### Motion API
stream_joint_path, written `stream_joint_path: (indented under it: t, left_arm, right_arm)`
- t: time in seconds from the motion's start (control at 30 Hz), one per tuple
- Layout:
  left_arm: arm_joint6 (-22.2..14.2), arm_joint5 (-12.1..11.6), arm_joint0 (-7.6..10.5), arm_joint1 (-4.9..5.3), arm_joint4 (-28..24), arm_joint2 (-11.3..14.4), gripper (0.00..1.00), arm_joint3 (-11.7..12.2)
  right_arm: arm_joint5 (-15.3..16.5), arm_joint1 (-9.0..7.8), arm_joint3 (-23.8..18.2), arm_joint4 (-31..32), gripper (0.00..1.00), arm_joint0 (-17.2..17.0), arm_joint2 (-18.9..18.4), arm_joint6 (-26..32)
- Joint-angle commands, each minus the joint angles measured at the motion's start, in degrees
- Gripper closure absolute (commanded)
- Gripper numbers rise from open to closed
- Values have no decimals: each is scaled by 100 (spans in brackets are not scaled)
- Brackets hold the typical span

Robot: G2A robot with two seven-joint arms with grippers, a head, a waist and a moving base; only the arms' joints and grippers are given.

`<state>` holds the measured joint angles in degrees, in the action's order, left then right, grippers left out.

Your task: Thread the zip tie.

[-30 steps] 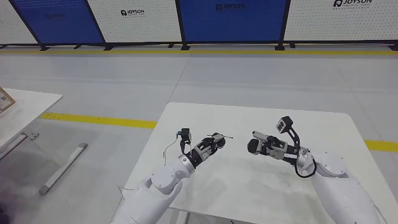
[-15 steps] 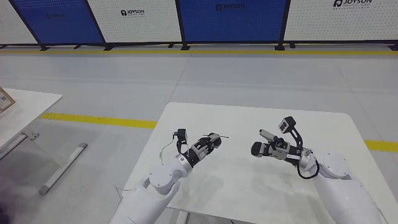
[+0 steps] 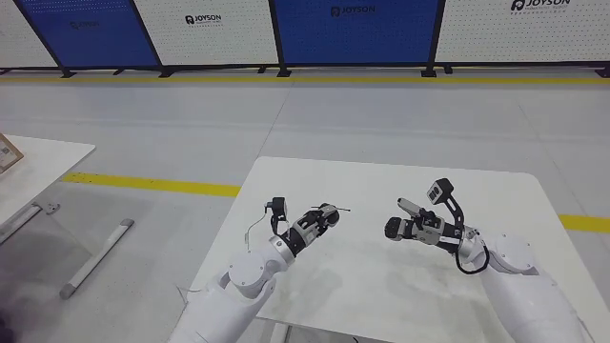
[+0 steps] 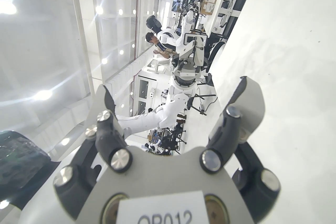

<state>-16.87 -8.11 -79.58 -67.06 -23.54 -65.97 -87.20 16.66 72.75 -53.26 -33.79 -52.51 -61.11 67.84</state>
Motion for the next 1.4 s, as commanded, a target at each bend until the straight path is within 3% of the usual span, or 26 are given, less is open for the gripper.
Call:
stream_joint_path:
  t: [0.0, 0.13, 0.2, 0.3, 0.77, 0.83, 0.93, 1.07, 1.13, 1.37]
  left_arm:
    - [-177, 17, 51, 8, -25, -25, 100, 41]
    - [-559, 30, 185, 40, -493, -327, 100, 8]
    - [-853, -28, 128, 73, -767, -530, 100, -187]
    - [-1007, -279, -34, 112, -1027, -837, 100, -495]
    - [-1035, -277, -47, 114, -1081, -861, 100, -515]
    - [-1033, -295, -35, 110, -1112, -865, 100, -643]
    - [-1310, -378, -117, 122, -1271, -913, 100, -881]
    - [-1824, -526, -364, 139, -2153, -1164, 100, -1285]
    - [-2177, -366, -452, 147, -2605, -1212, 100, -1364]
    - [-2177, -366, -452, 147, -2605, -1212, 100, -1364]
  right_arm:
    - [0, 0, 0, 0, 0, 0, 0, 0]
    - [0, 0, 0, 0, 0, 0, 0, 0]
    - [0, 0, 0, 0, 0, 0, 0, 0]
    - [0, 0, 0, 0, 0, 0, 0, 0]
    - [0, 0, 0, 0, 0, 0, 0, 0]
    - [0, 0, 0, 0, 0, 0, 0, 0]
    - [0, 0, 0, 0, 0, 0, 0, 0]
    - [0, 0, 0, 0, 0, 0, 0, 0]
    - [0, 0, 0, 0, 0, 0, 0, 0]
    - [0, 0, 0, 0, 0, 0, 0, 0]
